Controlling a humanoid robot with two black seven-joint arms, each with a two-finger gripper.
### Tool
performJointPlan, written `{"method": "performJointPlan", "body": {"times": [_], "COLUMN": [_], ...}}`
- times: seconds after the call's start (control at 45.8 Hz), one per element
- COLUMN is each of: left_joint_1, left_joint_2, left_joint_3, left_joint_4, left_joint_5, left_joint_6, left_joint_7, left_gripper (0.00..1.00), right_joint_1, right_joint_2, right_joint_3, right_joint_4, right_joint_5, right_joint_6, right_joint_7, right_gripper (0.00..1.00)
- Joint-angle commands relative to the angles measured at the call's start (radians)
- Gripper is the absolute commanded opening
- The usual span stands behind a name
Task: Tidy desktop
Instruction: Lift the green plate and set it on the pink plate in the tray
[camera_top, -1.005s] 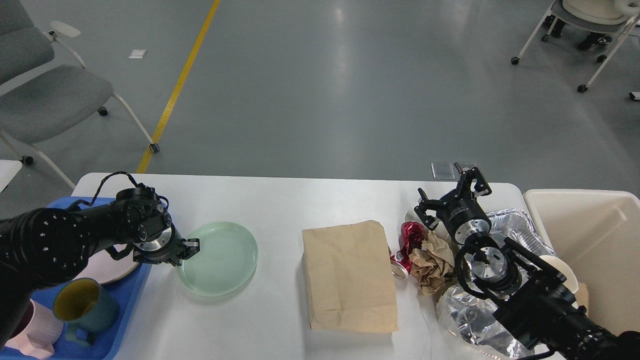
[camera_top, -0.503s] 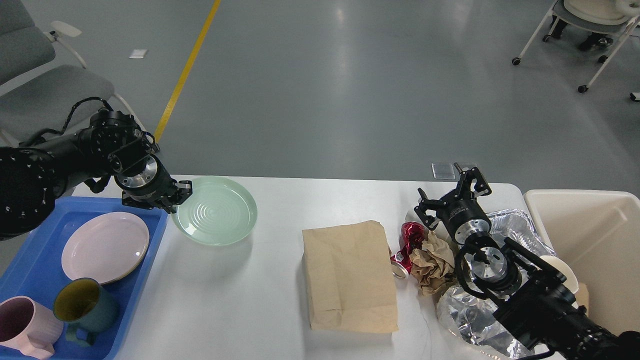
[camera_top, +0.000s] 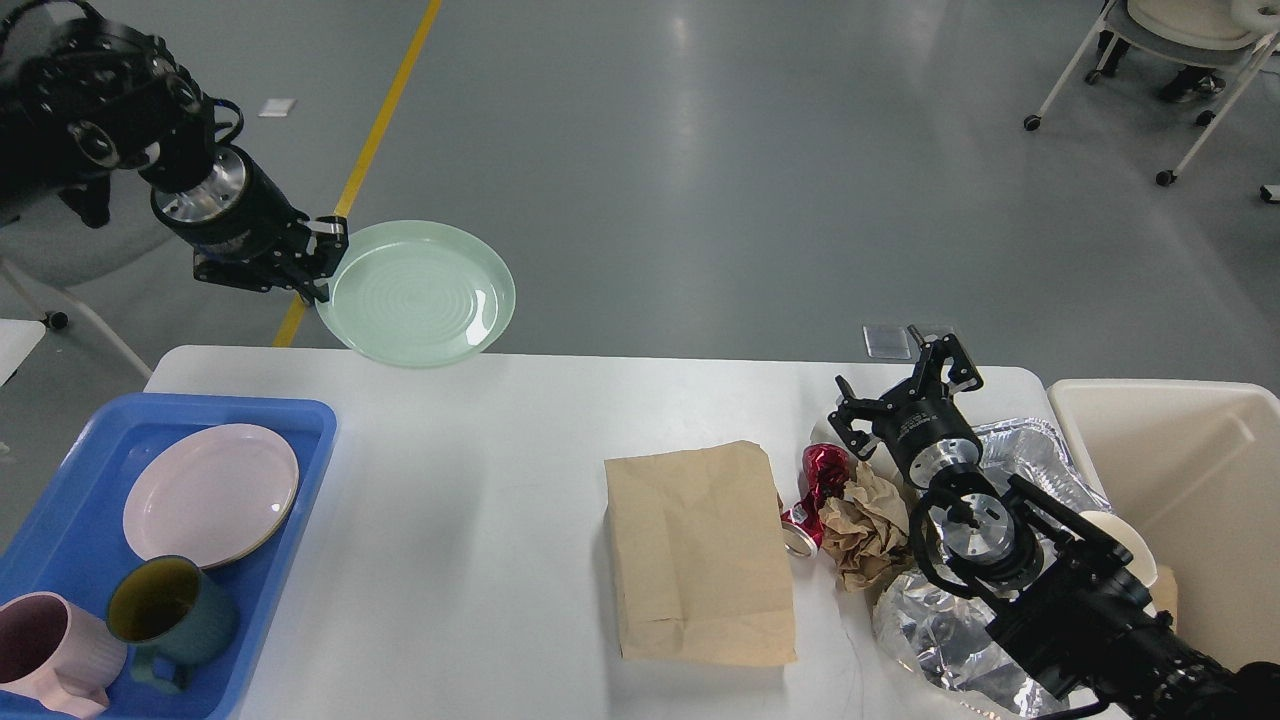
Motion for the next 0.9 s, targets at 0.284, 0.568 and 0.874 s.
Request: {"method": "performJointPlan", "body": {"times": [0.284,0.568,0.874], "left_joint_1": [-0.014,0.256,0.443], "left_joint_2": [0.133,0.317,0.332], "left_joint_3": [-0.025,-0.147,-0.153], "left_joint_4": [-0.008,0.022,0.090], "left_joint_5": [-0.009,-0.016,-0.016], "left_joint_6": [-0.001,0.069,0.226], "left_joint_7": [-0.005,0.001,0.000], "left_gripper": [0.00,0.00,0.00], "right_joint_1": [0.000,0.000,0.000], "right_joint_2": [0.000,0.000,0.000], "right_joint_3": [0.000,0.000,0.000], "right_joint_4": [0.000,0.000,0.000], "right_joint_5": [0.000,0.000,0.000], "right_joint_6": [0.000,0.000,0.000], "right_joint_7": [0.000,0.000,0.000], "right_gripper": [1.00,1.00,1.00]}}
